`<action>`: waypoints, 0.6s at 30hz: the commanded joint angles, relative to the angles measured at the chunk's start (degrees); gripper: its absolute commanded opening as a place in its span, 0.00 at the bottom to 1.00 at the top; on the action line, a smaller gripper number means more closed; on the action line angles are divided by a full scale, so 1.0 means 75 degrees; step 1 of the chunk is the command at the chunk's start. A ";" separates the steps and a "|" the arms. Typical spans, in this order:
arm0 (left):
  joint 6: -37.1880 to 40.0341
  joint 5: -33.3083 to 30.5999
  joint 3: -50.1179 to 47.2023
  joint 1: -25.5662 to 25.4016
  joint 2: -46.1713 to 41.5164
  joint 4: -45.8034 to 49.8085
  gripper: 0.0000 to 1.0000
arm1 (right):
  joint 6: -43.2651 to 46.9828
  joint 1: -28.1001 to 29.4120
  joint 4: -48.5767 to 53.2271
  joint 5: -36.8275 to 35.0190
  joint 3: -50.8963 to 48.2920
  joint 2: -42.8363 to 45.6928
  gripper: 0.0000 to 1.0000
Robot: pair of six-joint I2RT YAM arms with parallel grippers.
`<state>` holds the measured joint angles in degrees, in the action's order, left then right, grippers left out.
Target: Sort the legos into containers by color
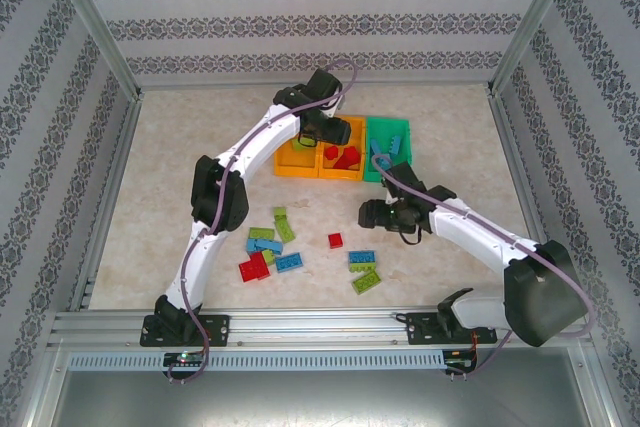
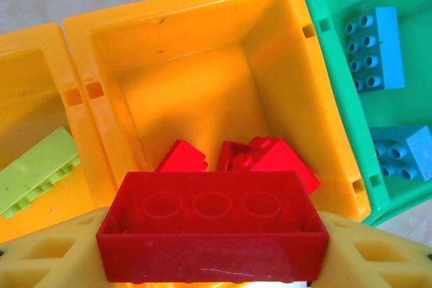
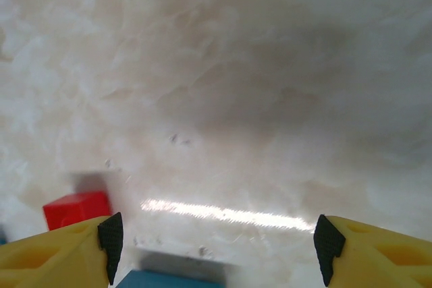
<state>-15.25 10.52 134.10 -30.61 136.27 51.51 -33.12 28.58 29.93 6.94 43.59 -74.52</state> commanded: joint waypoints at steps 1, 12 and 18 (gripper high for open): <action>-0.0291 0.0309 0.0320 0.0021 0.0158 -0.0372 0.67 | -0.0506 0.0452 0.0175 -0.0093 -0.0146 0.0128 0.78; -0.0833 0.0601 -0.0104 0.0043 0.0049 -0.0623 0.85 | -0.1206 0.1508 0.0585 -0.0078 -0.0202 -0.0156 0.82; -0.0862 0.0520 -0.0791 0.0047 -0.0504 -0.1008 0.95 | -0.1547 0.2190 0.1012 -0.0573 0.0174 -0.0695 0.86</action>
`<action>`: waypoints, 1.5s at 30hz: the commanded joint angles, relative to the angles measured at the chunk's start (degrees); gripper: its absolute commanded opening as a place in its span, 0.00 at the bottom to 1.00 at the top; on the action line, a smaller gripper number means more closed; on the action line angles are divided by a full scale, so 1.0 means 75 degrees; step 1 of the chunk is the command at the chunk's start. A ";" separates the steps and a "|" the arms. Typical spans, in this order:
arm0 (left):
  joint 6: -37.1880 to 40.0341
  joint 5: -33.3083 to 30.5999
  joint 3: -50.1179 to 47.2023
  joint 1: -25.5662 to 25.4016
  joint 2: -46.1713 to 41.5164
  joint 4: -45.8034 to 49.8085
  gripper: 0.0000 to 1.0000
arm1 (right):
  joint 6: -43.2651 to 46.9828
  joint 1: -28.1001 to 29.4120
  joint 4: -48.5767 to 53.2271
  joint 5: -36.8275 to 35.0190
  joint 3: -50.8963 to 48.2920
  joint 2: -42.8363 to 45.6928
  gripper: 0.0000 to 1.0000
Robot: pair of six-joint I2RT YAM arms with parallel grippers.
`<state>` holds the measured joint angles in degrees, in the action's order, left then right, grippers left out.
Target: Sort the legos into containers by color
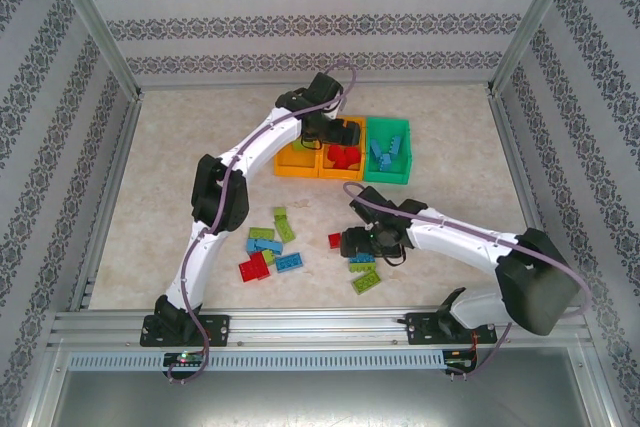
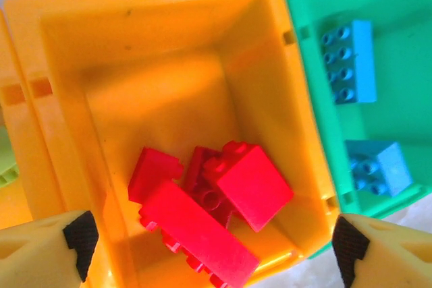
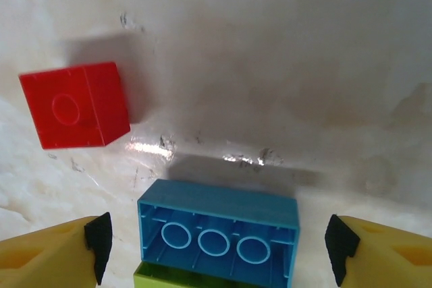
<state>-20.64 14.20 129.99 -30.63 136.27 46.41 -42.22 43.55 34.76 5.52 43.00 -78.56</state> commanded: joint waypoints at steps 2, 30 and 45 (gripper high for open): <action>-0.0145 0.0017 -0.0464 0.0051 -0.0692 -0.0462 1.00 | -0.0397 0.0325 0.0296 -0.0338 0.0294 -0.0298 0.86; -0.0115 -0.0796 -0.3258 0.0069 -0.2722 -0.1136 1.00 | 0.1075 -0.2034 0.0408 -0.0814 0.1590 0.0127 0.51; -0.0212 0.0134 -0.5803 -0.0491 -0.3673 -0.1406 1.00 | 0.2597 -0.4323 0.0379 -0.0241 0.5888 -0.3545 0.55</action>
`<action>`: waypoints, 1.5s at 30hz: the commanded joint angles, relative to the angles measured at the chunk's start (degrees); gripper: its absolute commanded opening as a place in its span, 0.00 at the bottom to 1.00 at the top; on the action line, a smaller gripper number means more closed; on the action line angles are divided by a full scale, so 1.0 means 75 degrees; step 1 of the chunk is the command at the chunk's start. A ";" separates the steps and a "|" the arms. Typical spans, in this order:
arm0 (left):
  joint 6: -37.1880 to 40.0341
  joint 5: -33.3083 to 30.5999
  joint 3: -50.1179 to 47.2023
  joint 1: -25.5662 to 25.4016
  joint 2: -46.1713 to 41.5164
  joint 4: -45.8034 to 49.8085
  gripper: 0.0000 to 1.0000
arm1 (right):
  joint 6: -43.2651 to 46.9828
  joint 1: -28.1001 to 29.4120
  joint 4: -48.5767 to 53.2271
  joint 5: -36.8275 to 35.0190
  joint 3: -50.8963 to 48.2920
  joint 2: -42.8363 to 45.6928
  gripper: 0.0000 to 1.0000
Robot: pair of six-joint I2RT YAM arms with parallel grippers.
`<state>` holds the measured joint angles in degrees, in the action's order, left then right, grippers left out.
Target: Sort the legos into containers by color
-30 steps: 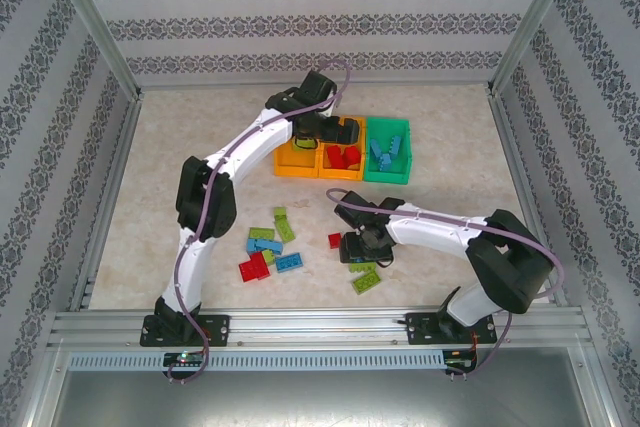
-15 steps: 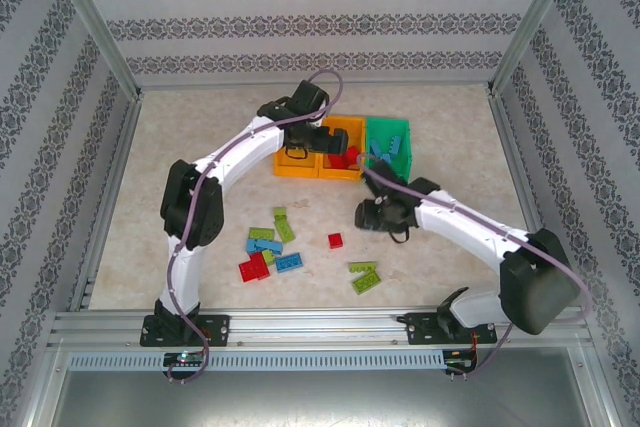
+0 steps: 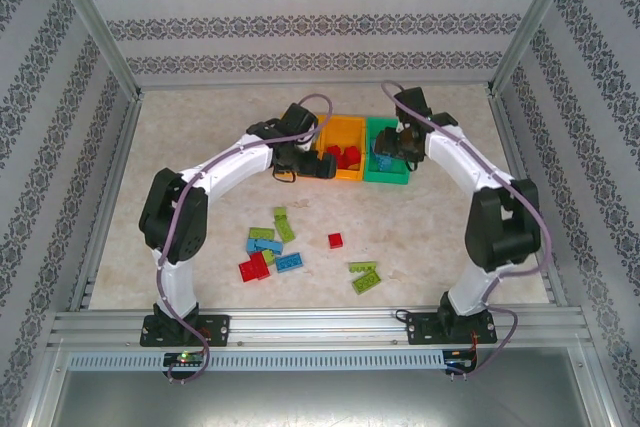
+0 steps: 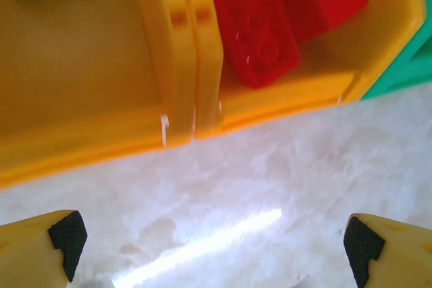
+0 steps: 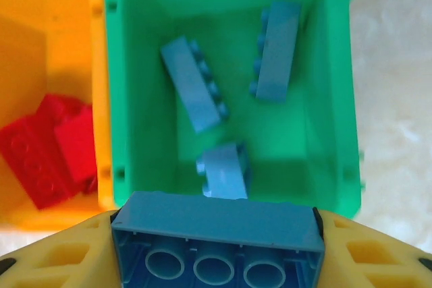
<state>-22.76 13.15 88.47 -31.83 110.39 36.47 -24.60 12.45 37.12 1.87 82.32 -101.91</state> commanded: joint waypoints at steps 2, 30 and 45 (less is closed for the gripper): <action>0.0056 0.0307 -0.0384 -0.0598 -0.0170 0.0126 1.00 | 0.0264 -0.0284 0.0141 0.0392 0.1216 -0.0935 0.55; -0.2813 0.1242 -0.0597 -0.2017 0.0613 0.1625 1.00 | 0.0321 -0.0418 -0.0270 0.0595 0.1809 -0.1532 0.79; -0.3885 0.1176 0.0118 -0.2146 0.1303 0.1889 0.76 | 0.0380 -0.0734 -0.1098 0.0999 0.0618 -0.0704 0.81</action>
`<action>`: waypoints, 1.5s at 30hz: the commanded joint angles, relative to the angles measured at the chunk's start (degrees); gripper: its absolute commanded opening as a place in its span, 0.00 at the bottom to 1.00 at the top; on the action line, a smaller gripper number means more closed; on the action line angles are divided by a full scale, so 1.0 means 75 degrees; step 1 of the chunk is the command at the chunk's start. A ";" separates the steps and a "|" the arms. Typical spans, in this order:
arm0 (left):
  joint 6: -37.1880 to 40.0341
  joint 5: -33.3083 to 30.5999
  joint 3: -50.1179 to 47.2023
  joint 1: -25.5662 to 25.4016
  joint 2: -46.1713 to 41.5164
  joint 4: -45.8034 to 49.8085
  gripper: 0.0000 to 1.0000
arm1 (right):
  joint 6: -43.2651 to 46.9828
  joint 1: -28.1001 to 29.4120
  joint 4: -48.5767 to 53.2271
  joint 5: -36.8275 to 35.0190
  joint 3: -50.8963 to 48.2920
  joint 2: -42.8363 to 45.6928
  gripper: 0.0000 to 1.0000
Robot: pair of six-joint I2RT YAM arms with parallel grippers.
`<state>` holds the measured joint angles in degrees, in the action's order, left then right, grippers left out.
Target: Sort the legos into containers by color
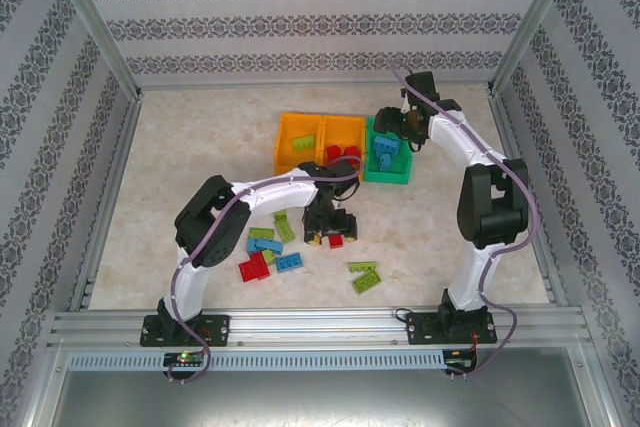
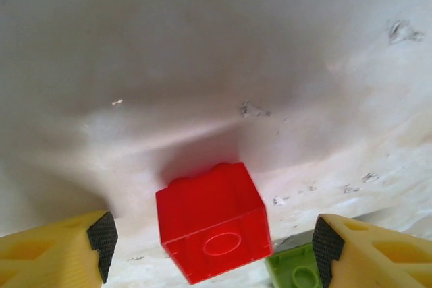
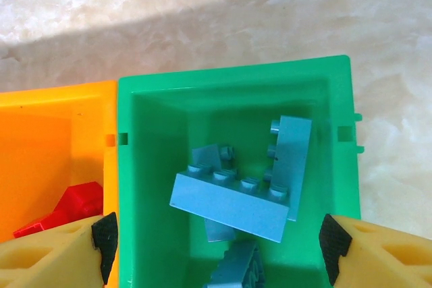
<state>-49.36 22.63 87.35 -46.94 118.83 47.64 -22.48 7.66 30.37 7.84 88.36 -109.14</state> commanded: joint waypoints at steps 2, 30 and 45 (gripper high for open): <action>-0.0367 -0.0118 0.0402 -0.0192 0.0314 0.0490 0.72 | 0.0120 -0.0182 -0.0249 0.0298 -0.0292 0.0290 0.81; 0.1441 -0.2199 0.3591 0.0643 0.0849 0.2181 0.26 | 0.0418 -0.0553 -0.0598 0.0641 -0.2514 0.2196 0.81; 0.3197 -0.1716 0.7251 0.2163 0.2847 0.0989 0.30 | 0.0516 0.0071 -0.0841 0.0815 -0.4430 0.3484 0.81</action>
<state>-28.77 7.57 139.41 -31.75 138.93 58.37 -20.34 6.66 25.02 12.84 57.49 -86.00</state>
